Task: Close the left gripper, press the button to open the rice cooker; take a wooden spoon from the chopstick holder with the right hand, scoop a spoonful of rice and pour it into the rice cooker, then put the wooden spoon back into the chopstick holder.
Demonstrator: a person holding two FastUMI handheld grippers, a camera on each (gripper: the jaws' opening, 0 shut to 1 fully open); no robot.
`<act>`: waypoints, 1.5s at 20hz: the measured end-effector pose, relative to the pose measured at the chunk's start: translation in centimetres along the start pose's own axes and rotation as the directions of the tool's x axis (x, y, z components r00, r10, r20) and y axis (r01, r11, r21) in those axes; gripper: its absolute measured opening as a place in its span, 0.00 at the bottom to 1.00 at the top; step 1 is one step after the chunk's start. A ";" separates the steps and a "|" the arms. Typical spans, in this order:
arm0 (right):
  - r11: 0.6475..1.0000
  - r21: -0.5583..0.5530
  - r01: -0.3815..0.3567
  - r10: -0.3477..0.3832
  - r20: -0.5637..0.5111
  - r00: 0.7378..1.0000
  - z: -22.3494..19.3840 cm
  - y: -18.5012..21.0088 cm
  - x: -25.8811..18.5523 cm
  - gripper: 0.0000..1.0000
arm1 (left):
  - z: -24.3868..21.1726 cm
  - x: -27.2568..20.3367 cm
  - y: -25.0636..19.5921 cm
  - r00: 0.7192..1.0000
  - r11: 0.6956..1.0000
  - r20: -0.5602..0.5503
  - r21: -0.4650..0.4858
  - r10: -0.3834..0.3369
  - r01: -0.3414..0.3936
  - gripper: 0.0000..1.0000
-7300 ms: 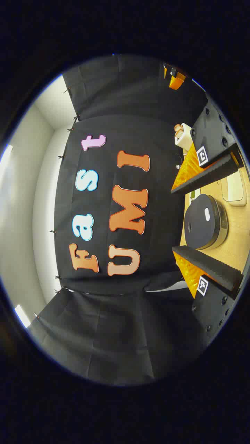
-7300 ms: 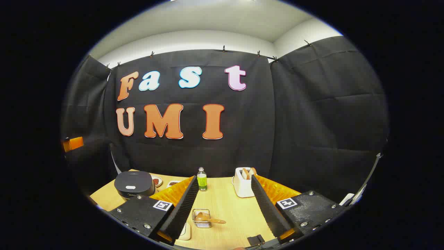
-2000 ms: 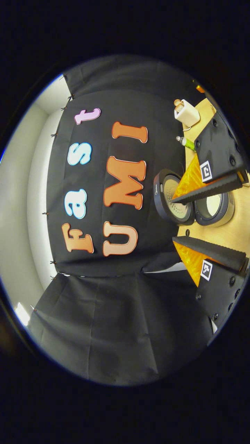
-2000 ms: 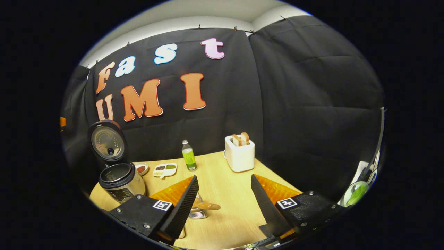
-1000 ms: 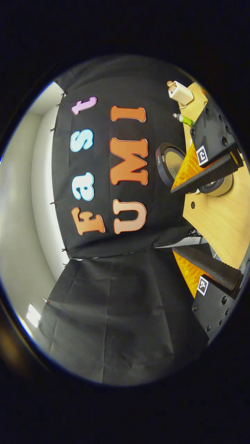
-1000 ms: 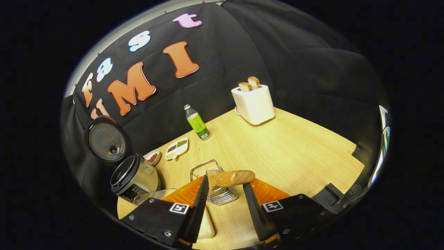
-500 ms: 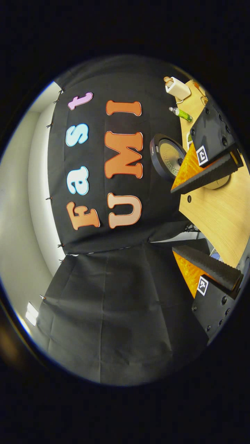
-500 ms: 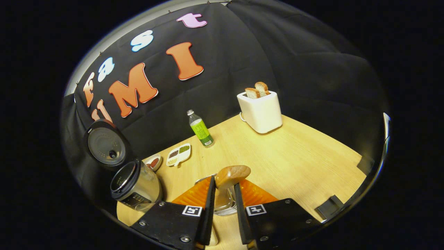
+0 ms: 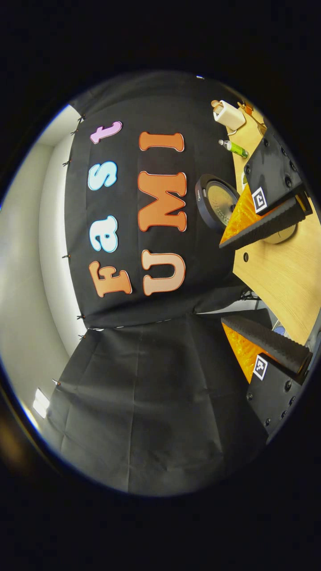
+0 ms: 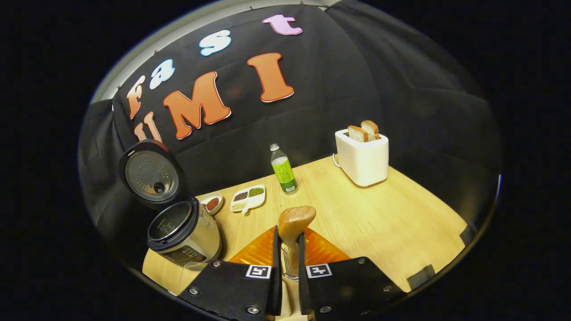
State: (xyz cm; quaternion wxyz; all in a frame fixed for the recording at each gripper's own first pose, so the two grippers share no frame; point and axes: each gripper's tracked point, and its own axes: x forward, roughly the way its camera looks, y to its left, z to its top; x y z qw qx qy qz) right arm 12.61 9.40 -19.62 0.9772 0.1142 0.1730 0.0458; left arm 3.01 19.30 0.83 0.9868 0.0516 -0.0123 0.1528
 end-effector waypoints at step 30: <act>0.953 -0.297 -0.052 0.007 -0.152 0.988 -10.0 11.7 -7.6 0.14 | -0.6 0.1 4.5 0.990 0.990 0.001 -0.018 -0.138 0.138 0.98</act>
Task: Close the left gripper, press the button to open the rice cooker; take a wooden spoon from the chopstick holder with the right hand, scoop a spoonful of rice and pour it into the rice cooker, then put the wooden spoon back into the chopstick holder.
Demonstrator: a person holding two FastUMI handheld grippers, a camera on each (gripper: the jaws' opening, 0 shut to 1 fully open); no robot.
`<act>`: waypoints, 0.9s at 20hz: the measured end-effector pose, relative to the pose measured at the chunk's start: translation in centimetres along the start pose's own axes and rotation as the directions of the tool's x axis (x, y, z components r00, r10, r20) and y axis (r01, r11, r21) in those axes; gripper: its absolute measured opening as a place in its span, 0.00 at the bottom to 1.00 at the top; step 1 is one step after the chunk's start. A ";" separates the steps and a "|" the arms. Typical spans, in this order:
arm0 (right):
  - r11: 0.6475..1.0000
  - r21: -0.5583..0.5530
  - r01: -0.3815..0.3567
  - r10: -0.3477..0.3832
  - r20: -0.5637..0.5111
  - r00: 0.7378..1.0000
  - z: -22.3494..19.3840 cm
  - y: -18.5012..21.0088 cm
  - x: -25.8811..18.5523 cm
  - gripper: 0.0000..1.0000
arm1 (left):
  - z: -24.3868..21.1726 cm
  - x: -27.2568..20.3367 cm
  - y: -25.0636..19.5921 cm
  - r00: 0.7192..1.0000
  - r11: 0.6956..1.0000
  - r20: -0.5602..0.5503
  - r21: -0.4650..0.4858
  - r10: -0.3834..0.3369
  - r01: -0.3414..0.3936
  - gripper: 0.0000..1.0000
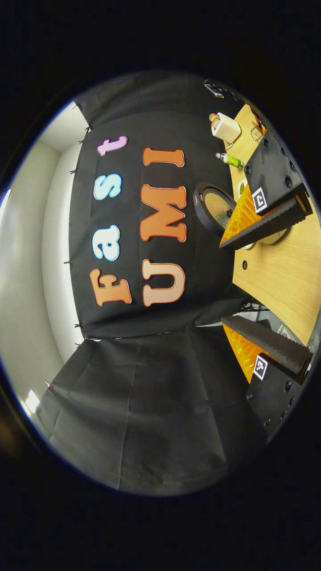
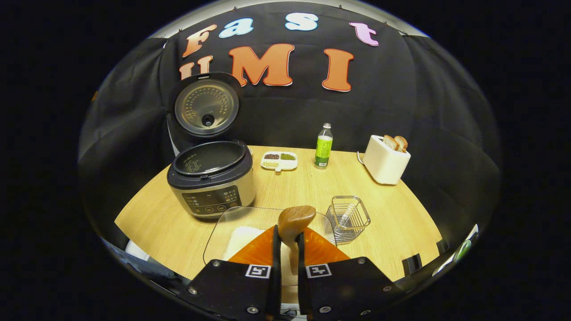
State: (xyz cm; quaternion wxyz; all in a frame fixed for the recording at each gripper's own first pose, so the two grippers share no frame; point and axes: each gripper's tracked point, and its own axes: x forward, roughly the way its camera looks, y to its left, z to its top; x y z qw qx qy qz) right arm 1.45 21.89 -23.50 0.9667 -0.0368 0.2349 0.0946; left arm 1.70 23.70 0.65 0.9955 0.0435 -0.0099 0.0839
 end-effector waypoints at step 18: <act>0.778 0.600 -0.185 0.216 0.021 0.976 -1.4 2.4 1.3 0.14 | -1.3 0.3 -0.4 0.999 1.000 -0.035 -0.012 -0.005 0.005 0.97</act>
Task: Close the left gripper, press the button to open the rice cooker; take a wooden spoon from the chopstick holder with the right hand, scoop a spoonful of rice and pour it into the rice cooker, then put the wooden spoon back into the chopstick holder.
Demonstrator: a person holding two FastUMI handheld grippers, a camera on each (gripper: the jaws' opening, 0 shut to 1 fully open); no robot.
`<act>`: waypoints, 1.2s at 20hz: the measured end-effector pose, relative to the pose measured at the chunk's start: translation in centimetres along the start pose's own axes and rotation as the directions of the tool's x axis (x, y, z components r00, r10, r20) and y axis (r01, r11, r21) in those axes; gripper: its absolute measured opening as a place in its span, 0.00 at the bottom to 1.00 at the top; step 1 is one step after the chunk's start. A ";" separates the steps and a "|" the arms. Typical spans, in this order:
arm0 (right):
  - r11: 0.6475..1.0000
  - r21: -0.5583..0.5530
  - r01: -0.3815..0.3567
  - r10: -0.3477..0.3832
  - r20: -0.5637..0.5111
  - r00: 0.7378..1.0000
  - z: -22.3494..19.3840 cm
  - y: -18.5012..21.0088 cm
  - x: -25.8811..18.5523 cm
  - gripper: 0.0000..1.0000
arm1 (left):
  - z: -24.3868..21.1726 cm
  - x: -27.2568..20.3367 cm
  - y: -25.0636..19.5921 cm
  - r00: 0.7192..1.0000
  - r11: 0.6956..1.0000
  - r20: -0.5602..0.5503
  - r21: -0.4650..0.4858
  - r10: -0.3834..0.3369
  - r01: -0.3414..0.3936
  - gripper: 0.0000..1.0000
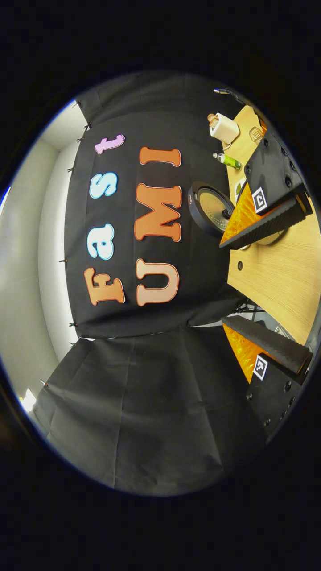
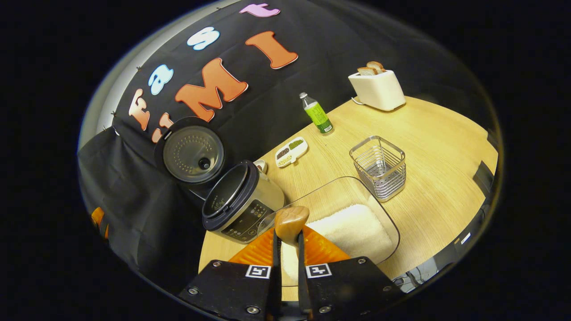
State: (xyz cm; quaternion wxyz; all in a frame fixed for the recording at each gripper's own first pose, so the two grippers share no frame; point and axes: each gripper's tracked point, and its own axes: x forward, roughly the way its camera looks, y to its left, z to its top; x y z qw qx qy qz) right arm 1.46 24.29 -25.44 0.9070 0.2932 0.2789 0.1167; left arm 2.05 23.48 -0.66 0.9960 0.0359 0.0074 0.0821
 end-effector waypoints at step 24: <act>0.857 0.492 -0.154 0.115 0.110 0.987 5.8 -3.0 -3.6 0.14 | 0.6 -0.7 -1.3 1.000 1.000 0.017 -0.012 -0.018 0.019 0.99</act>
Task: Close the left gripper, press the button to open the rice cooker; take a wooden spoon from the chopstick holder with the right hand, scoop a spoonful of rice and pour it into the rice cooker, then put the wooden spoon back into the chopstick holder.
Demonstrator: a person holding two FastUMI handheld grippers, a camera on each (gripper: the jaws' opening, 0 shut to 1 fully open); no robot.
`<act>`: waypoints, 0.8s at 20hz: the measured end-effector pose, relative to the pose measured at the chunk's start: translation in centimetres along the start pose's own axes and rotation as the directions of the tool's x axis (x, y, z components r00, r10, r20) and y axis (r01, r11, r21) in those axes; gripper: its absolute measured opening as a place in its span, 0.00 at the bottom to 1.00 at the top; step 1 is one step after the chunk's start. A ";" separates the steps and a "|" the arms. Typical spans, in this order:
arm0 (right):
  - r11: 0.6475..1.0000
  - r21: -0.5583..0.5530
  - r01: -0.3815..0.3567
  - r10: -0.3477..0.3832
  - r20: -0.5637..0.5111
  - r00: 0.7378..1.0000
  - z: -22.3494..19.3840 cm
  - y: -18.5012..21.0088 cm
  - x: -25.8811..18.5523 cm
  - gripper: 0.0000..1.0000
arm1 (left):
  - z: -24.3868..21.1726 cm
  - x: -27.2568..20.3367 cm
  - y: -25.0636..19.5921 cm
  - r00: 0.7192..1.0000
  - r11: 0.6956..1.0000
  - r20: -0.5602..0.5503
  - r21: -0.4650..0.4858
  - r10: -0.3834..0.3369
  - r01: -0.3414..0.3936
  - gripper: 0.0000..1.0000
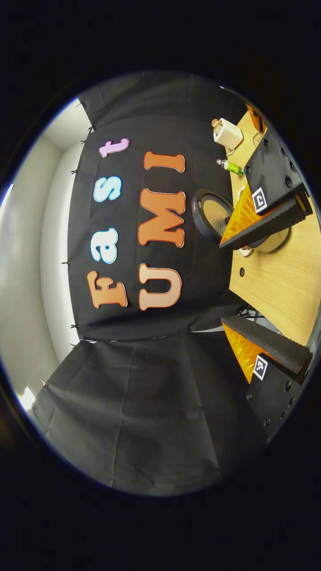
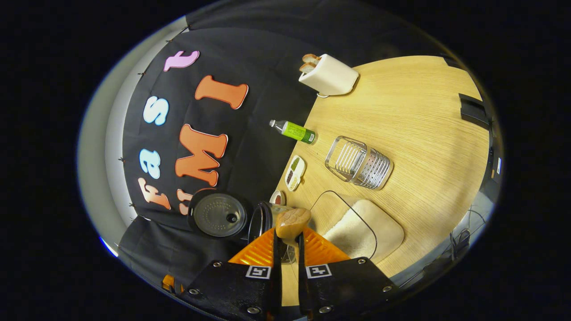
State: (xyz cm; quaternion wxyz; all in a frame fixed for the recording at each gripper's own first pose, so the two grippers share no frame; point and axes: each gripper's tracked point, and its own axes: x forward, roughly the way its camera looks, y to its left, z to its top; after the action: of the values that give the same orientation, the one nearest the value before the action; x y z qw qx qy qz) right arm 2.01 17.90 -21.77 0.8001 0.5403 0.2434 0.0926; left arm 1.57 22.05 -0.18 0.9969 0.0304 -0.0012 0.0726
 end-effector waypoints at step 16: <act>0.989 0.092 -0.114 0.112 0.020 0.993 3.5 8.5 -1.2 0.14 | -0.2 1.1 -0.1 1.000 1.000 0.003 -0.015 0.003 -0.003 0.98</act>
State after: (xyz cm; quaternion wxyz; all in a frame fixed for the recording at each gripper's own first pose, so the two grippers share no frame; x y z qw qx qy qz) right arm 3.69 17.93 -12.65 0.7694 0.5905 0.2104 0.1225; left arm 2.69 22.17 -0.42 0.9970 0.0229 -0.0034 0.0740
